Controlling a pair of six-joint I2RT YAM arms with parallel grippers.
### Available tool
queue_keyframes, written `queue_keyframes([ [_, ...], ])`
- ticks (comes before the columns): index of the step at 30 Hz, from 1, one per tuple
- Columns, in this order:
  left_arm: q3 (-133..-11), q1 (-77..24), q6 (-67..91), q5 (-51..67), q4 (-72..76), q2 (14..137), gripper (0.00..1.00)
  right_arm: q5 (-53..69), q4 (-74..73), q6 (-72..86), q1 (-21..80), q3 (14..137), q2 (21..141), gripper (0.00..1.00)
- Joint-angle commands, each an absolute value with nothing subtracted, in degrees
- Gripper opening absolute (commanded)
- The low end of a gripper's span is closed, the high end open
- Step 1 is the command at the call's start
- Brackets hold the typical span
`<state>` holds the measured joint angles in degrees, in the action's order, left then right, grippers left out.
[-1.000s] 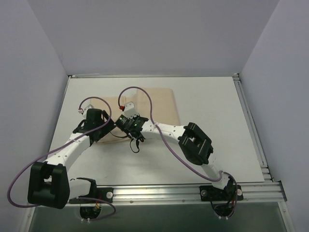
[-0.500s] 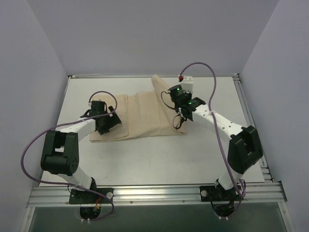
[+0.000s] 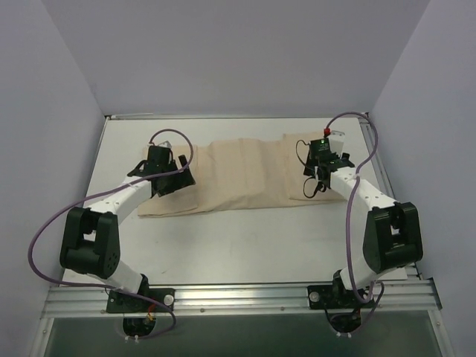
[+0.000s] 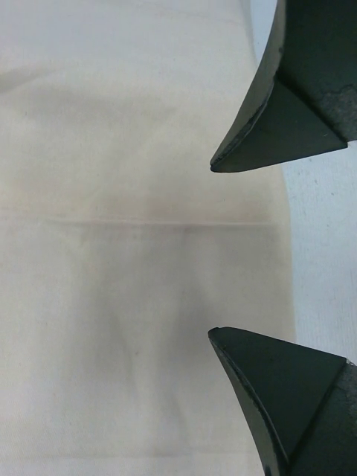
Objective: Open and lay out the surgical kit
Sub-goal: Open the surgical kit at the center of the board.
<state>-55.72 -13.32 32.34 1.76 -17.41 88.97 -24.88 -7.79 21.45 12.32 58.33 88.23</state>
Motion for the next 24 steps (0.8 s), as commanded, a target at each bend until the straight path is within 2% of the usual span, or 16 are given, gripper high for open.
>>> queue_keyframes([
  [1, -59.8, -15.8, 29.1, -1.0, -19.7, 89.3, 0.94, -21.3, -6.5, 18.4, 14.3, 60.6, 84.6, 0.71],
  [2, -60.2, -16.8, 29.2, -1.9, -20.1, 89.9, 0.94, -20.0, -5.7, 17.8, 15.5, 60.6, 84.3, 0.74],
  [5, -63.4, -19.2, 29.4, -4.4, -22.1, 93.2, 0.94, -14.7, -4.0, 17.8, 17.7, 59.5, 83.0, 0.74],
  [19, -74.8, -29.0, 31.4, -25.5, -34.4, 108.0, 0.95, -11.1, -0.9, 18.0, 18.8, 54.0, 73.8, 0.74],
  [24, -75.1, -29.6, 32.1, -27.9, -35.0, 110.4, 0.99, -10.3, -0.6, 17.8, 18.4, 52.6, 73.0, 0.74],
])
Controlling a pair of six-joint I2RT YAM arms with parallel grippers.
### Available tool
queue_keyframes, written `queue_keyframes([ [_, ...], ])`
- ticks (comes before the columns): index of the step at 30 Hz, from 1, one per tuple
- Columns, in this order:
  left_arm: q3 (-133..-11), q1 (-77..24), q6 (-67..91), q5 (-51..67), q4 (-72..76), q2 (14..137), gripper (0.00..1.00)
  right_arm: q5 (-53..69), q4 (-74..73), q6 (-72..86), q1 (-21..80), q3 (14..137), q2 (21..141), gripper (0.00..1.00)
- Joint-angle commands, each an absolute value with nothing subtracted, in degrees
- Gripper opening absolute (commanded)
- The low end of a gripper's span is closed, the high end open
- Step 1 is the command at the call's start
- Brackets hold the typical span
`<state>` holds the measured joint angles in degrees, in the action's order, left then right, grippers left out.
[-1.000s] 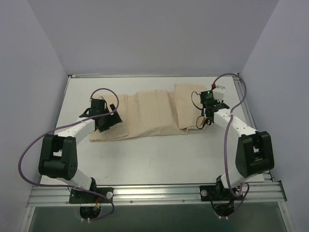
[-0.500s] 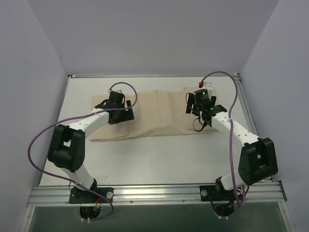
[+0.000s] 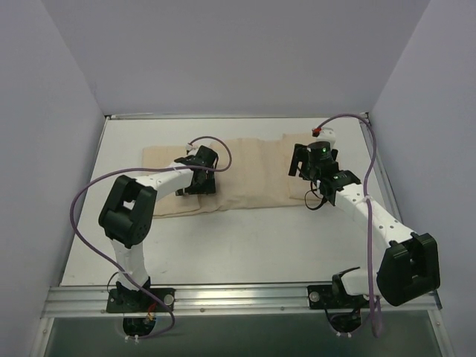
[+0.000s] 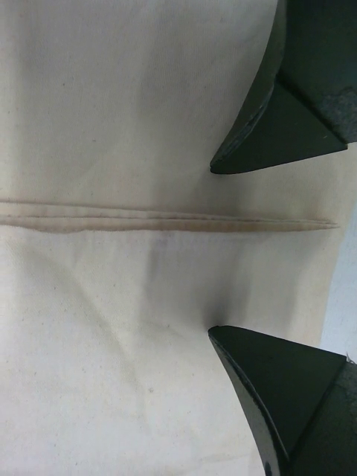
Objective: Open and lay out the surgical kit
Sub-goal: Open the surgical kit at the center of the board.
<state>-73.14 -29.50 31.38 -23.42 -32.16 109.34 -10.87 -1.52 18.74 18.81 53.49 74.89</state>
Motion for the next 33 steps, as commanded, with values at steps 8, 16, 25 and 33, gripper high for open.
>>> queue_keyframes([
  [8, -73.5, -29.6, 31.6, -28.7, -33.4, 109.9, 0.75, -10.5, -0.5, 17.4, 18.2, 51.9, 72.3, 0.75],
  [16, -73.6, -28.4, 29.7, -27.9, -32.9, 109.2, 0.35, -10.8, -0.6, 17.1, 17.9, 51.7, 72.2, 0.75],
  [25, -75.1, -23.4, 26.5, -27.1, -35.9, 100.1, 0.02, -10.7, -0.6, 16.8, 17.7, 51.9, 73.1, 0.75],
  [33, -73.3, -5.2, 27.8, -28.8, -43.8, 90.8, 0.02, -8.2, 1.1, 18.1, 17.6, 52.4, 75.0, 0.75],
])
